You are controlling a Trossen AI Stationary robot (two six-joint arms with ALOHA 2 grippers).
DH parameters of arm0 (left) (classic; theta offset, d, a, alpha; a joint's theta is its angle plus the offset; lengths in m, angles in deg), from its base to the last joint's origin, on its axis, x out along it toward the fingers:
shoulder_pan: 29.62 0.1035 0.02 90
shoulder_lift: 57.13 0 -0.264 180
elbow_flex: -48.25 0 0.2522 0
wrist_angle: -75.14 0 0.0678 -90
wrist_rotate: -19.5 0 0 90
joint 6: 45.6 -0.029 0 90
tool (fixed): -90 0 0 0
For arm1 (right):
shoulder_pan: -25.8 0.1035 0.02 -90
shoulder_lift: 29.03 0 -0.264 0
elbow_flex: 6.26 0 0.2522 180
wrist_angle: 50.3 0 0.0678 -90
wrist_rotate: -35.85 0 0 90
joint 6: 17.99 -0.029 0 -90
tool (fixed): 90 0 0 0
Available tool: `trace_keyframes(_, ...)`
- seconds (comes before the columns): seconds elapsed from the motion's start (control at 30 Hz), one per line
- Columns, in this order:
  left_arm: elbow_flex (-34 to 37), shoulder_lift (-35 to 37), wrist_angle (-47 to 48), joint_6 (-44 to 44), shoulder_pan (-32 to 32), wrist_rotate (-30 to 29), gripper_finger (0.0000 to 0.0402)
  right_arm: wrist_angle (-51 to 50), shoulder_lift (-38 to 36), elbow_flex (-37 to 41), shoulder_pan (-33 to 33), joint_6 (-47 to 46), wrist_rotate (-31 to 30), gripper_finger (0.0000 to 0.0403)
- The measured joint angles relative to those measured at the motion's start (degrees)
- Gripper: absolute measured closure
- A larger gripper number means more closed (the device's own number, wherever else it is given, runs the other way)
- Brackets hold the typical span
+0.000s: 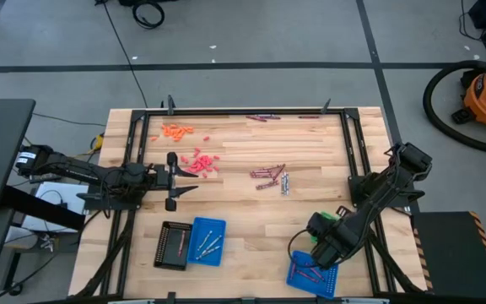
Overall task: Sort crayons
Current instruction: Put the pink crayon into the black bin
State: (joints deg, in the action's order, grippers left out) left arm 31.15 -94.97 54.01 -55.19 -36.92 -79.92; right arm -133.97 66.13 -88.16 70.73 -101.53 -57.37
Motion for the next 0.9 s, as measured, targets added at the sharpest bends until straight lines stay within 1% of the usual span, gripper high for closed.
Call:
trace_keyframes(0.13,0.0,0.0,-0.1,-0.1,0.0,0.0,0.0237,1.9,0.0,0.0,-1.4,0.5,-1.8,0.0338)
trace_keyframes(0.23,0.0,0.0,-0.6,-0.1,0.0,0.0,0.0237,3.7,0.1,0.0,-3.6,1.7,-6.4,0.0338)
trace_keyframes(0.37,0.0,0.0,-0.5,0.0,0.0,0.0,0.0237,5.2,0.3,0.0,-8.7,8.4,-9.5,0.0338)
trace_keyframes(0.43,0.0,0.0,-0.5,0.0,0.0,0.0,0.0237,6.5,0.4,0.0,-11.4,10.9,-12.1,0.0338)
trace_keyframes(0.53,0.0,0.0,-0.3,0.0,0.0,0.0,0.0237,10.7,0.5,0.0,-14.6,14.5,-18.0,0.0338)
trace_keyframes(0.67,0.0,0.0,0.3,1.8,0.0,0.0,0.0237,14.1,0.5,0.0,-18.0,17.2,-23.5,0.0338)
trace_keyframes(0.7,0.0,0.0,0.5,2.4,0.0,0.0,0.0237,14.7,0.5,0.0,-19.0,17.7,-23.6,0.0338)
trace_keyframes(0.8,0.0,0.0,0.5,3.2,0.0,0.0,0.0237,14.7,0.5,0.0,-21.8,21.1,-20.7,0.0338)
trace_keyframes(0.9,0.0,0.0,0.1,2.9,0.6,0.0,0.0237,14.7,0.5,0.4,-24.0,25.9,-19.9,0.0338)
